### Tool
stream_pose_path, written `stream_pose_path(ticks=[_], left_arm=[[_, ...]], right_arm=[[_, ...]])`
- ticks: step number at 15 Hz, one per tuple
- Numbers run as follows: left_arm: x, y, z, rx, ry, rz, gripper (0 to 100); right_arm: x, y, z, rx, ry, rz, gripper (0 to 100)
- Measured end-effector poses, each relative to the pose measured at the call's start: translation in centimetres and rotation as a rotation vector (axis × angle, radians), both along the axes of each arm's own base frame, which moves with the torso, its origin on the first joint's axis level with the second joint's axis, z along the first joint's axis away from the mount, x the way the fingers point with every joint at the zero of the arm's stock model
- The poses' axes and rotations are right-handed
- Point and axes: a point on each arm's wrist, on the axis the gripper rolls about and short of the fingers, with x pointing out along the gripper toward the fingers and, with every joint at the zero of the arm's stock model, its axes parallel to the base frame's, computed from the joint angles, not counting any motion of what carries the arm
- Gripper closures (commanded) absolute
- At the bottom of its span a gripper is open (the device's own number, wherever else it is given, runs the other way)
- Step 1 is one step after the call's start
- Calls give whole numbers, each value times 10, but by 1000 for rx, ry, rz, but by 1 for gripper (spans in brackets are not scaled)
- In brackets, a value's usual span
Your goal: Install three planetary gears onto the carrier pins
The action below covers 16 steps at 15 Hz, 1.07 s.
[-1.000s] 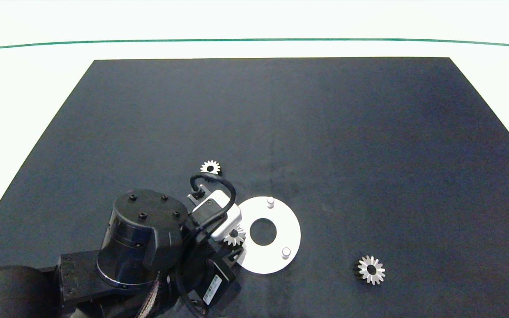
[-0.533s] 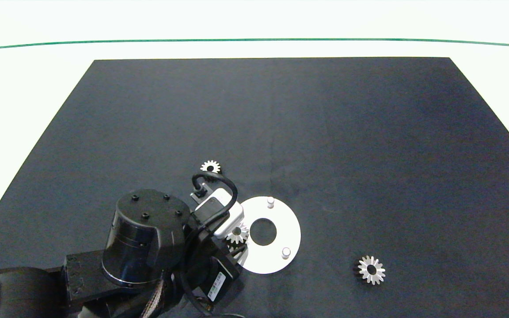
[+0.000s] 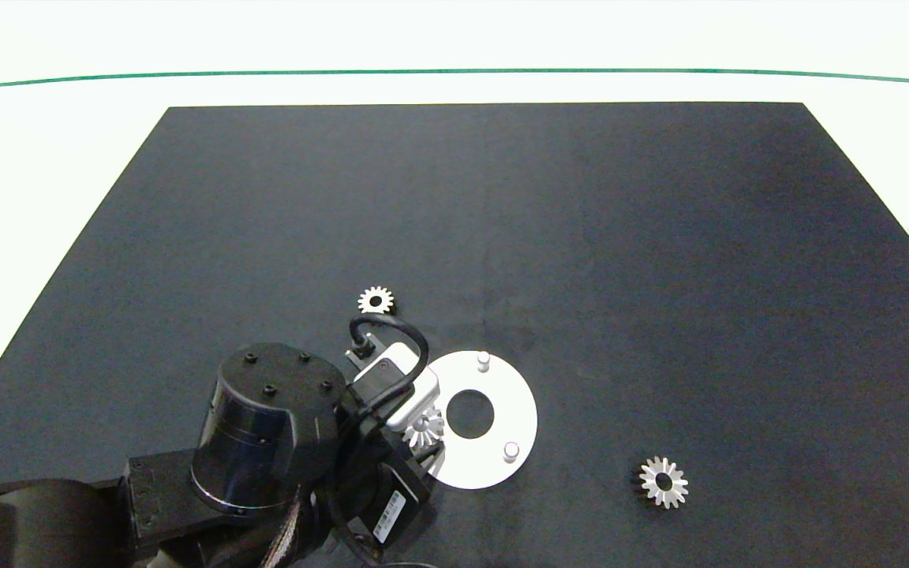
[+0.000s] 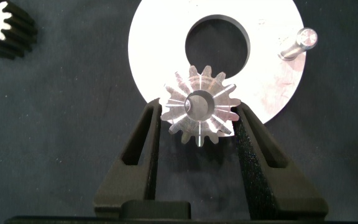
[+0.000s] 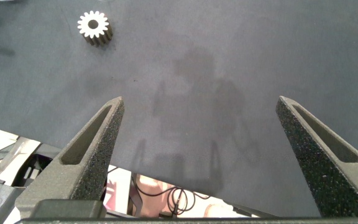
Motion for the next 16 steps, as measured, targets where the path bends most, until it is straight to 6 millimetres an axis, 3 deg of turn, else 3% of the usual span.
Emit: stream_pose_path(ticks=[16], left_arm=[[4,-1,-1,7,-30,-11,100]], right_arm=[[0,0,0,0,-1,2,0]])
